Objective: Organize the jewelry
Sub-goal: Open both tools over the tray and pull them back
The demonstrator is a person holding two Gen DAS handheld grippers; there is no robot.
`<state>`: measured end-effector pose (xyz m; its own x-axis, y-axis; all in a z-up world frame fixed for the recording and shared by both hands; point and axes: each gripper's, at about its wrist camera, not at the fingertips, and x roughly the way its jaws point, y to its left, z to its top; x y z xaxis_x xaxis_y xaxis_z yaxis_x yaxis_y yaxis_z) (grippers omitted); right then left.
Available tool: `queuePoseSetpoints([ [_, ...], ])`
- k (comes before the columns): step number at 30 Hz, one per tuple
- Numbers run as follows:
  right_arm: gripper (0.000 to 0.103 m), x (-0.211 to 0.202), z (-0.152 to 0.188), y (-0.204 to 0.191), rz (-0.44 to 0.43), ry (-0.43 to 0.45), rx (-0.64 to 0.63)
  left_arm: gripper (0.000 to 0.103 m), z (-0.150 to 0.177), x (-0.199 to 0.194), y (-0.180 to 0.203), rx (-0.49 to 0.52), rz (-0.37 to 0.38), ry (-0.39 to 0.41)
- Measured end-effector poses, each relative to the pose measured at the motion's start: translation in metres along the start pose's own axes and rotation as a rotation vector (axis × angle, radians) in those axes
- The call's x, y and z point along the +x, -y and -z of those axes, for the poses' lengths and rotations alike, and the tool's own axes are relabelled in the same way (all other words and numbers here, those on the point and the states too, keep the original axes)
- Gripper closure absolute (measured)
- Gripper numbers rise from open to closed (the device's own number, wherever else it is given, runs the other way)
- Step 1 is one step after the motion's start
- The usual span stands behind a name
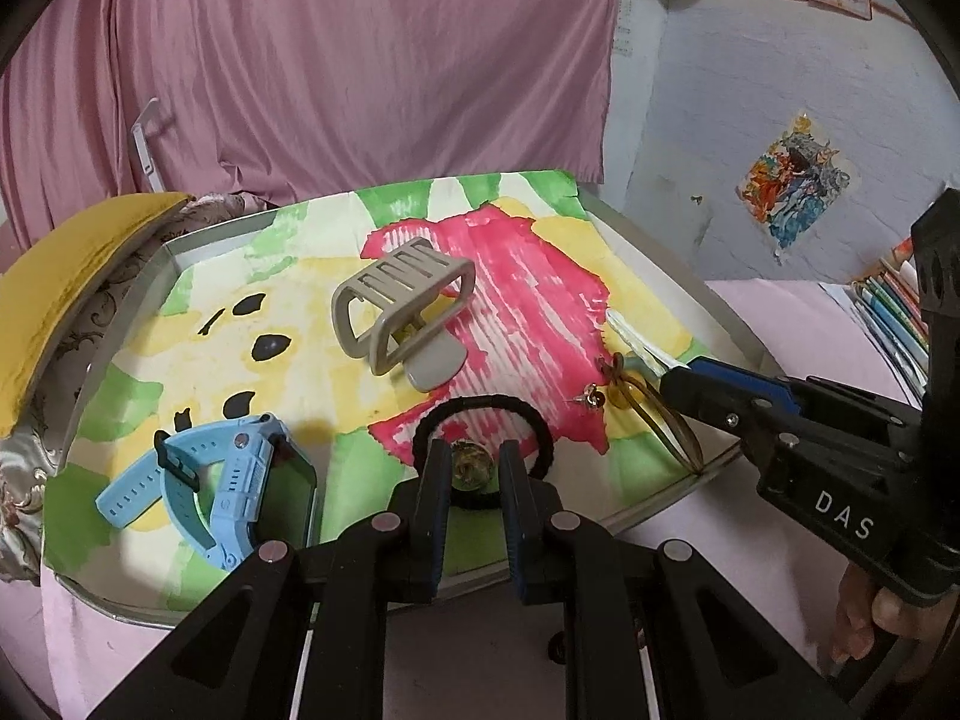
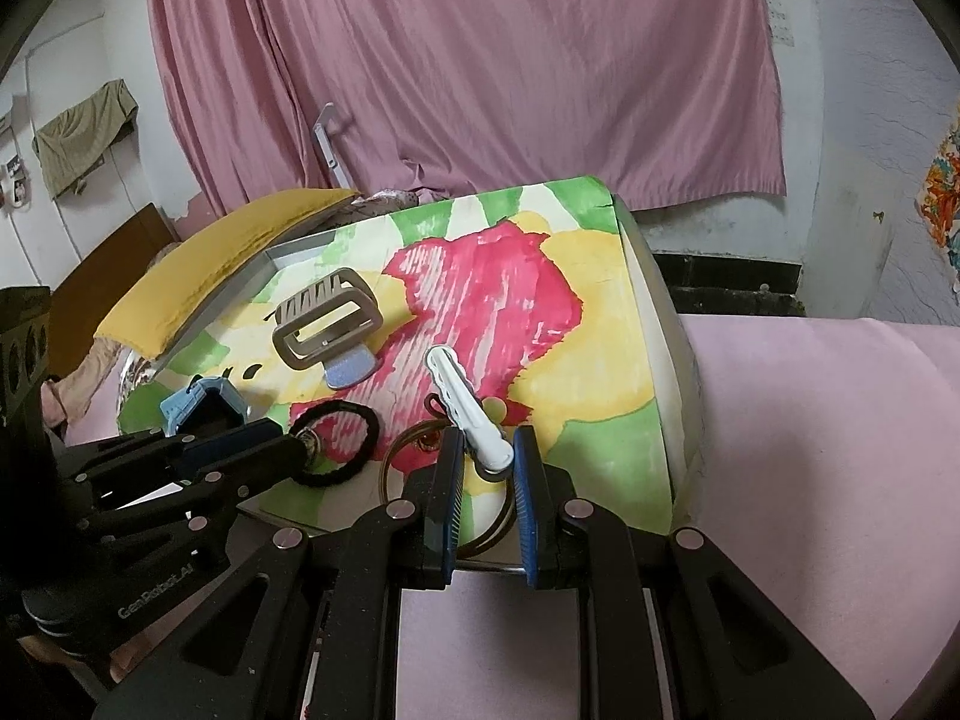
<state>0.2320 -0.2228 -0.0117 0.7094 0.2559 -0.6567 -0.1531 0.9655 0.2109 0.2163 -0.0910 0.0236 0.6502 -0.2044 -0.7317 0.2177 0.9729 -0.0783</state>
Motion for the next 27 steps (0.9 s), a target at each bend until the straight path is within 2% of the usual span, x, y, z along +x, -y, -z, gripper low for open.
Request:
queuePoseSetpoints([
  [3, 0.086, -0.003, 0.001, 0.000, 0.020, 0.007, -0.007, 0.078, 0.002, -0.005, 0.000, 0.002, 0.001, 0.020],
  [5, 0.078, -0.005, 0.002, 0.002, 0.021, 0.015, -0.008, 0.066, 0.004, -0.010, -0.002, -0.007, 0.008, 0.042],
  [10, 0.072, -0.023, 0.004, 0.003, 0.031, 0.078, -0.003, 0.052, 0.006, -0.030, -0.007, -0.030, 0.014, 0.130],
  [14, 0.046, -0.043, 0.007, -0.001, 0.065, 0.155, -0.025, 0.036, 0.009, -0.050, -0.012, -0.056, 0.004, 0.214],
  [17, 0.031, -0.059, 0.008, -0.004, 0.107, 0.218, -0.052, 0.026, 0.012, -0.064, -0.016, -0.073, -0.010, 0.274],
  [19, 0.026, -0.068, 0.010, -0.006, 0.114, 0.253, -0.058, 0.022, 0.014, -0.072, -0.019, -0.082, -0.019, 0.306],
  [22, 0.012, -0.082, 0.014, -0.007, 0.117, 0.309, -0.063, 0.010, 0.020, -0.082, -0.023, -0.093, -0.035, 0.343],
  [27, 0.004, -0.100, 0.022, -0.013, 0.104, 0.384, -0.078, 0.001, 0.030, -0.097, -0.029, -0.114, -0.043, 0.409],
])
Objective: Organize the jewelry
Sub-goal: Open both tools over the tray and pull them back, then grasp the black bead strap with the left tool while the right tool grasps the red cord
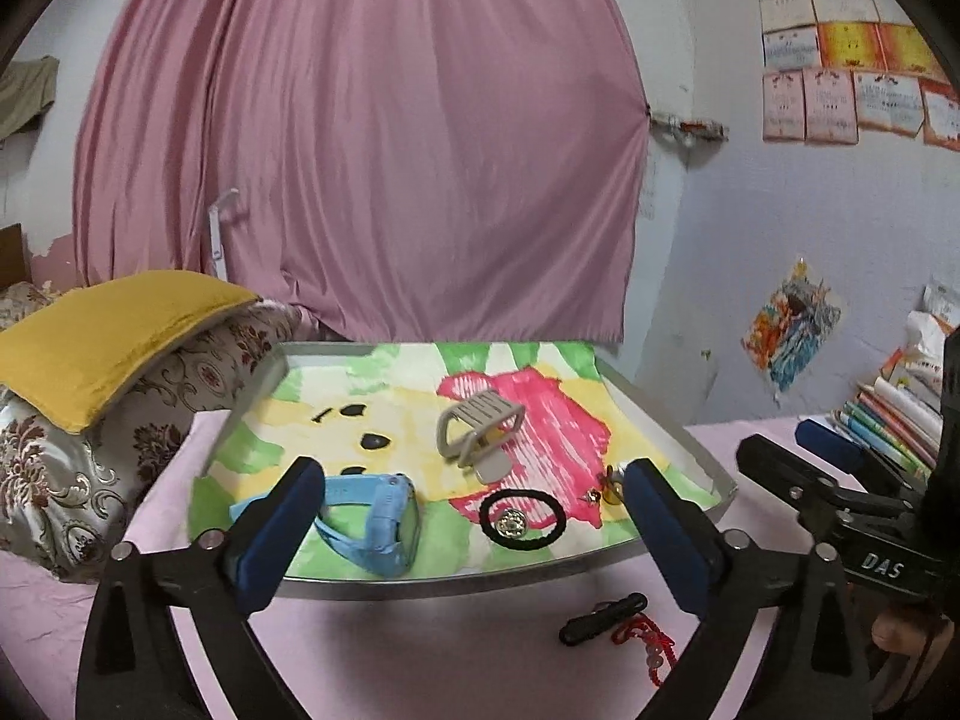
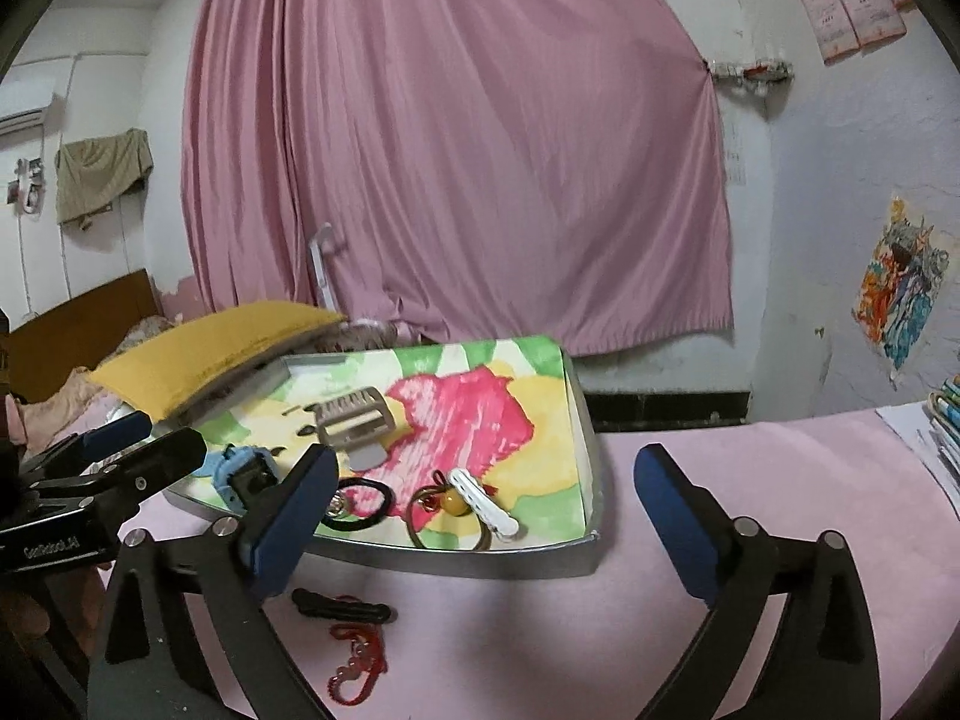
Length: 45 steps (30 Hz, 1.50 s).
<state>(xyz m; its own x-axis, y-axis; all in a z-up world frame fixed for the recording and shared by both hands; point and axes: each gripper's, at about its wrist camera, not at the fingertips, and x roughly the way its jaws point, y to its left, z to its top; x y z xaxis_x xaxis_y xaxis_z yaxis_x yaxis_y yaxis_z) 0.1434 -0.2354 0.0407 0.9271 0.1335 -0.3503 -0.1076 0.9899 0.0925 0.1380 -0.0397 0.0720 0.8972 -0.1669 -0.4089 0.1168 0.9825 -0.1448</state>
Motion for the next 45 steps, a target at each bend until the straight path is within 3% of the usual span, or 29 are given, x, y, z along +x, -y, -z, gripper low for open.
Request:
queuePoseSetpoints([
  [11, 0.002, -0.037, 0.012, -0.018, 0.028, 0.075, -0.127, 0.001, 0.010, -0.027, -0.008, 0.018, 0.005, 0.051],
  [22, 0.002, -0.051, 0.021, -0.019, 0.011, 0.024, -0.166, 0.001, 0.025, -0.046, -0.006, 0.053, 0.011, 0.026],
  [26, 0.002, -0.043, 0.026, -0.017, -0.015, -0.053, -0.177, 0.001, 0.029, -0.043, -0.006, 0.075, 0.020, -0.031],
  [33, 0.002, -0.013, 0.039, -0.013, -0.127, -0.279, -0.141, 0.001, 0.037, -0.017, -0.008, 0.076, 0.053, -0.202],
  [36, 0.016, 0.000, 0.046, -0.014, -0.154, -0.349, -0.152, 0.002, 0.041, -0.005, -0.009, 0.064, 0.070, -0.264],
  [38, 0.029, 0.007, 0.051, -0.017, -0.170, -0.391, -0.162, 0.008, 0.042, 0.001, -0.010, 0.054, 0.084, -0.291],
  [42, 0.033, 0.017, 0.056, -0.023, -0.214, -0.458, -0.176, 0.017, 0.043, 0.014, -0.013, 0.018, 0.115, -0.341],
  [45, 0.043, 0.023, 0.058, -0.027, -0.235, -0.491, -0.190, 0.024, 0.043, 0.021, -0.013, 0.005, 0.141, -0.361],
])
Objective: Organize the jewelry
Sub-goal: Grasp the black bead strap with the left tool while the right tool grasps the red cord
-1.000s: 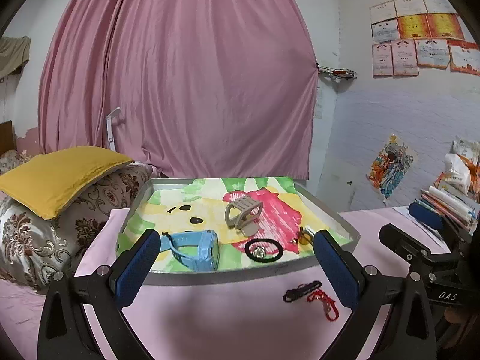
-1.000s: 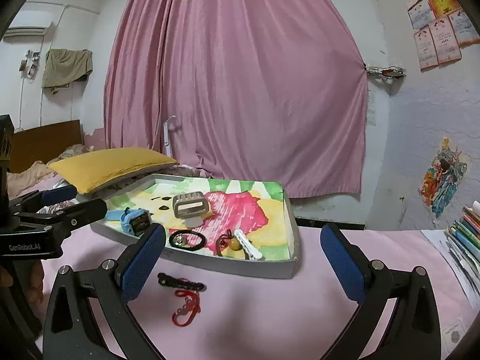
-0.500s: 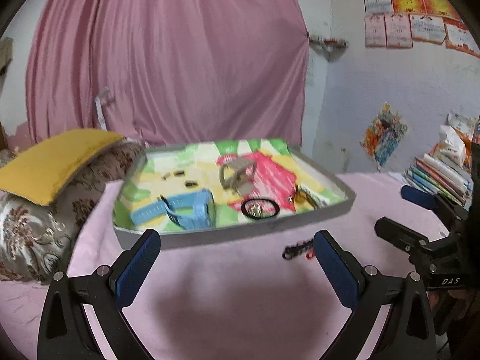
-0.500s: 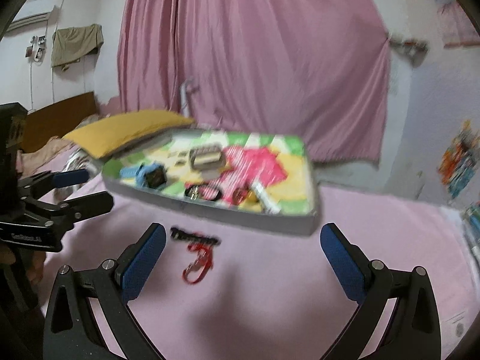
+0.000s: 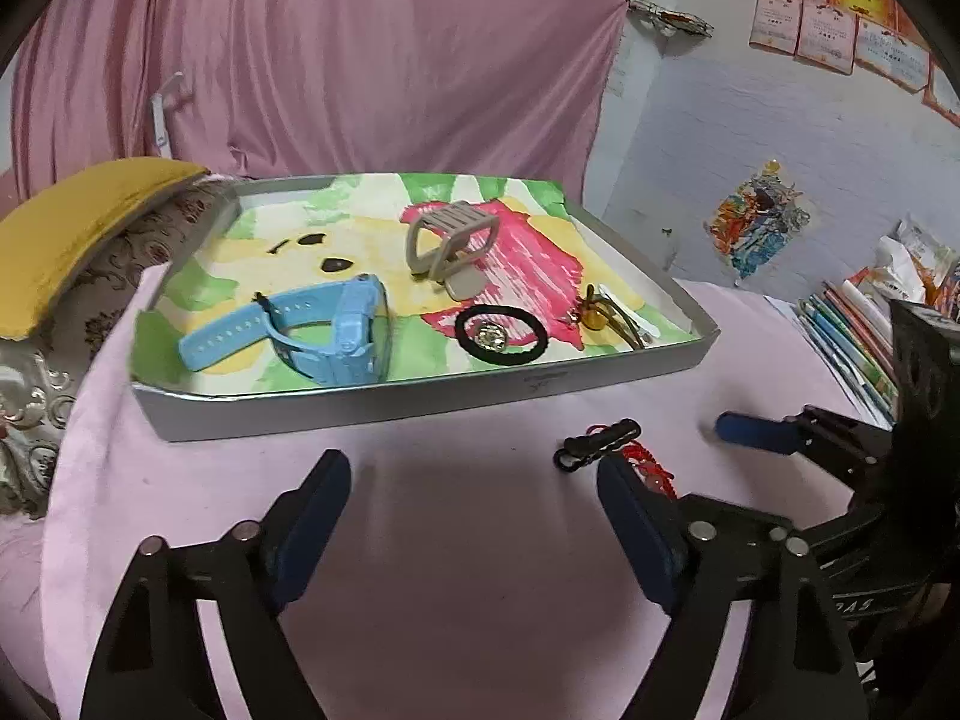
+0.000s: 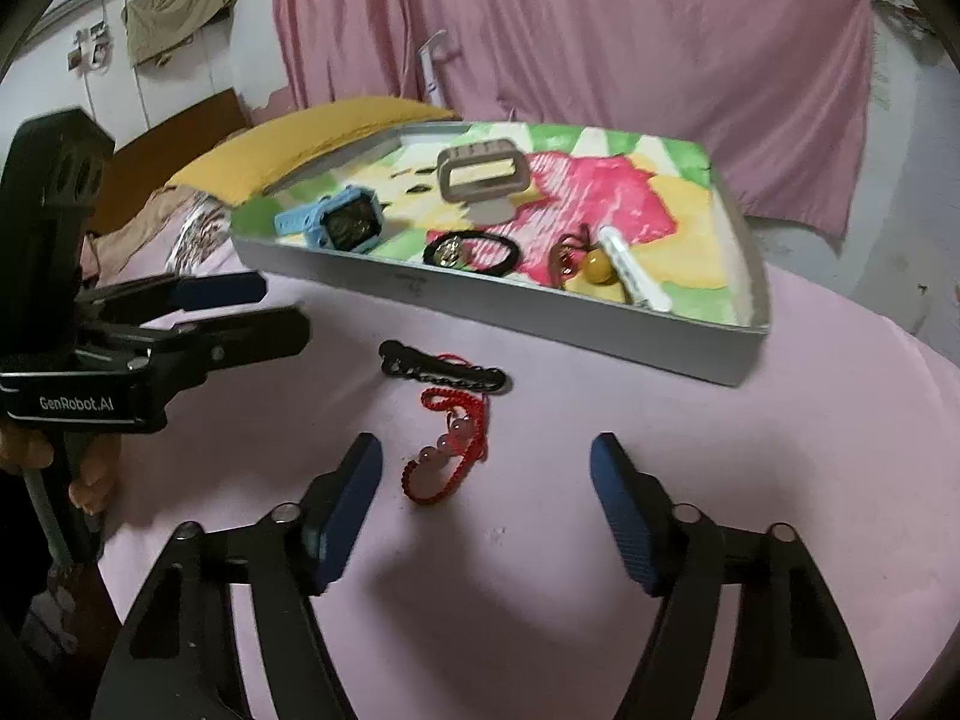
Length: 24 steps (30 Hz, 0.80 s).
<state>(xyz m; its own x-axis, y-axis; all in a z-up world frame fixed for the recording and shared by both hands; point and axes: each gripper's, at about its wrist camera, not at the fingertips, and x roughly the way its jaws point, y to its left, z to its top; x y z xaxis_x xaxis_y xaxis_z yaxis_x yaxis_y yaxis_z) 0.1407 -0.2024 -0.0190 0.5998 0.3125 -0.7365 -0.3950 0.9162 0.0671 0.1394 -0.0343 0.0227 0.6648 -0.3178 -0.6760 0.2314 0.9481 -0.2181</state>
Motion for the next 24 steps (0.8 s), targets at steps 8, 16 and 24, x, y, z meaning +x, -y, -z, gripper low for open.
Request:
queuePoseSetpoints([
  [8, 0.061, 0.011, -0.007, -0.001, -0.010, -0.039, -0.014, 0.037, -0.007, 0.013, 0.012, 0.038, 0.050, -0.025],
  [16, 0.089, 0.013, -0.014, 0.010, 0.008, -0.037, -0.006, 0.049, -0.013, 0.029, 0.028, 0.109, 0.103, -0.070],
  [24, 0.094, 0.013, -0.013, 0.016, -0.006, -0.036, -0.003, 0.063, -0.015, 0.044, 0.044, 0.189, 0.136, -0.128],
])
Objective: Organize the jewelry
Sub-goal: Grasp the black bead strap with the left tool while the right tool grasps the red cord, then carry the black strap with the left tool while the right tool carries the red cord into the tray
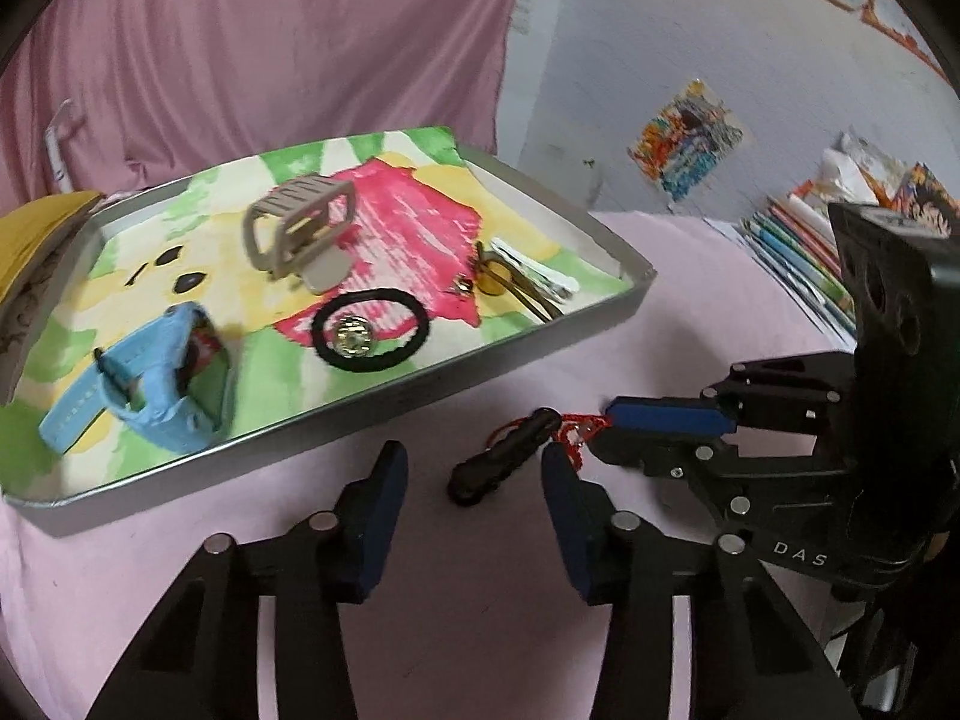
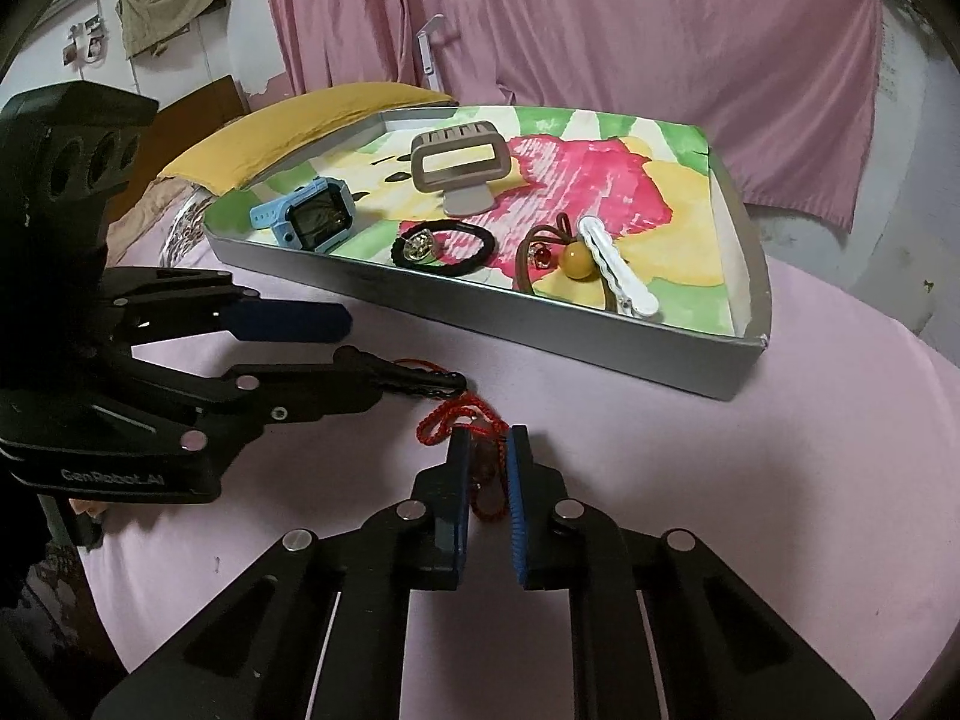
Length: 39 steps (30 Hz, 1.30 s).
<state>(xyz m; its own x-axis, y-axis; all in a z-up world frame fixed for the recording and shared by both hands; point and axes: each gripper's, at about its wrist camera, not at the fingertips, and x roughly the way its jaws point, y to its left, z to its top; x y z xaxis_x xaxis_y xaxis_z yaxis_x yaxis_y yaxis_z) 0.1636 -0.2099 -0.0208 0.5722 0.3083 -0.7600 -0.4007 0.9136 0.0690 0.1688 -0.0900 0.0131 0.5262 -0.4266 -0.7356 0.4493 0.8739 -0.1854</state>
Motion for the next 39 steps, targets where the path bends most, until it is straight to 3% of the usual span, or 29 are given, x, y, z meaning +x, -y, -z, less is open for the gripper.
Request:
queuePoseSetpoints([
  [11, 0.094, -0.001, 0.002, 0.002, -0.007, 0.000, -0.006, 0.085, -0.002, 0.008, 0.010, 0.122, -0.009, -0.060],
  [16, 0.094, -0.001, 0.003, 0.001, 0.001, 0.001, -0.008, 0.087, -0.003, 0.008, 0.020, 0.193, -0.060, -0.080],
  [20, 0.094, -0.003, 0.004, 0.000, -0.004, 0.006, -0.009, 0.087, 0.001, 0.005, 0.020, 0.179, -0.067, -0.073],
  [30, 0.094, -0.026, 0.012, -0.010, 0.057, 0.098, -0.041, 0.087, 0.012, -0.024, 0.007, 0.050, -0.060, 0.057],
  [39, 0.094, -0.066, 0.003, -0.018, 0.125, 0.323, -0.031, 0.087, 0.006, -0.058, -0.001, -0.046, -0.126, 0.262],
])
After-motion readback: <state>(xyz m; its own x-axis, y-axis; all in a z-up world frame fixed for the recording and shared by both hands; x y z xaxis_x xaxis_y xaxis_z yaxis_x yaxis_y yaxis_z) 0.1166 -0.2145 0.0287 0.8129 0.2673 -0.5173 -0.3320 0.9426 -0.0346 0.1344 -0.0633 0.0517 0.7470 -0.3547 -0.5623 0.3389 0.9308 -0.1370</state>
